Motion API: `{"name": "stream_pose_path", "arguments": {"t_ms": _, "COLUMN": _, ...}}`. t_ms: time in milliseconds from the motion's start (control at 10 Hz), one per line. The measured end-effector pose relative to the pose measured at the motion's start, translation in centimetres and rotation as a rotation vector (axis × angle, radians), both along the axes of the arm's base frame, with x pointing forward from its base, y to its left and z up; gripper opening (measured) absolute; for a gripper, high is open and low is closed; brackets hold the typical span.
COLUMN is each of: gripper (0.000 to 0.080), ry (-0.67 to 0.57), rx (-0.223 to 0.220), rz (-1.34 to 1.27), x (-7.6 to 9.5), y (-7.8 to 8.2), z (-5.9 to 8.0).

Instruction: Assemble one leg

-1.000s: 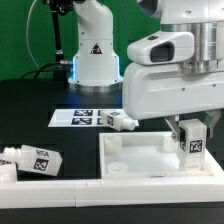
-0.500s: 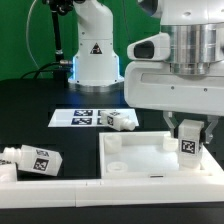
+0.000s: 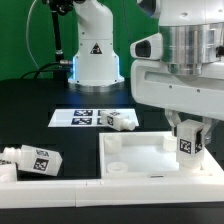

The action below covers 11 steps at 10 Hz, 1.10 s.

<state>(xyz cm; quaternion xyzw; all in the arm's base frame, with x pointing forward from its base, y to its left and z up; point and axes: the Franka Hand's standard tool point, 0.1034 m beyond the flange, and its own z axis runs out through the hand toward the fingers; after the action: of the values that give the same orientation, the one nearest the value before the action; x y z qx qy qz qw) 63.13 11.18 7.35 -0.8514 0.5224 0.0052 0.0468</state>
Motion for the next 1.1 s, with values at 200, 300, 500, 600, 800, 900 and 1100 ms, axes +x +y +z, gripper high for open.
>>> {"name": "stream_pose_path", "arguments": {"t_ms": 200, "gripper": 0.0287, "ry": -0.01, "rx": 0.031, "rz": -0.205, "x": -0.1, "y": 0.6, "z": -0.2}}
{"name": "stream_pose_path", "arguments": {"t_ms": 300, "gripper": 0.0287, "ry": -0.014, "rx": 0.03, "rz": -0.155, "x": 0.0, "y": 0.5, "z": -0.2}}
{"name": "stream_pose_path", "arguments": {"t_ms": 500, "gripper": 0.0467, "ry": -0.063, "rx": 0.006, "rz": 0.121, "x": 0.4, "y": 0.2, "z": -0.1}}
{"name": "stream_pose_path", "arguments": {"t_ms": 600, "gripper": 0.0584, "ry": -0.08, "rx": -0.007, "rz": 0.27, "x": 0.7, "y": -0.2, "z": 0.1}}
{"name": "stream_pose_path", "arguments": {"t_ms": 800, "gripper": 0.0646, "ry": -0.123, "rx": -0.054, "rz": 0.723, "x": 1.3, "y": -0.2, "z": 0.6}}
{"name": "stream_pose_path", "arguments": {"t_ms": 900, "gripper": 0.0646, "ry": -0.128, "rx": -0.063, "rz": 0.803, "x": 1.3, "y": -0.2, "z": 0.6}}
{"name": "stream_pose_path", "arguments": {"t_ms": 1100, "gripper": 0.0649, "ry": -0.137, "rx": -0.092, "rz": 1.018, "x": 1.3, "y": -0.4, "z": 0.6}}
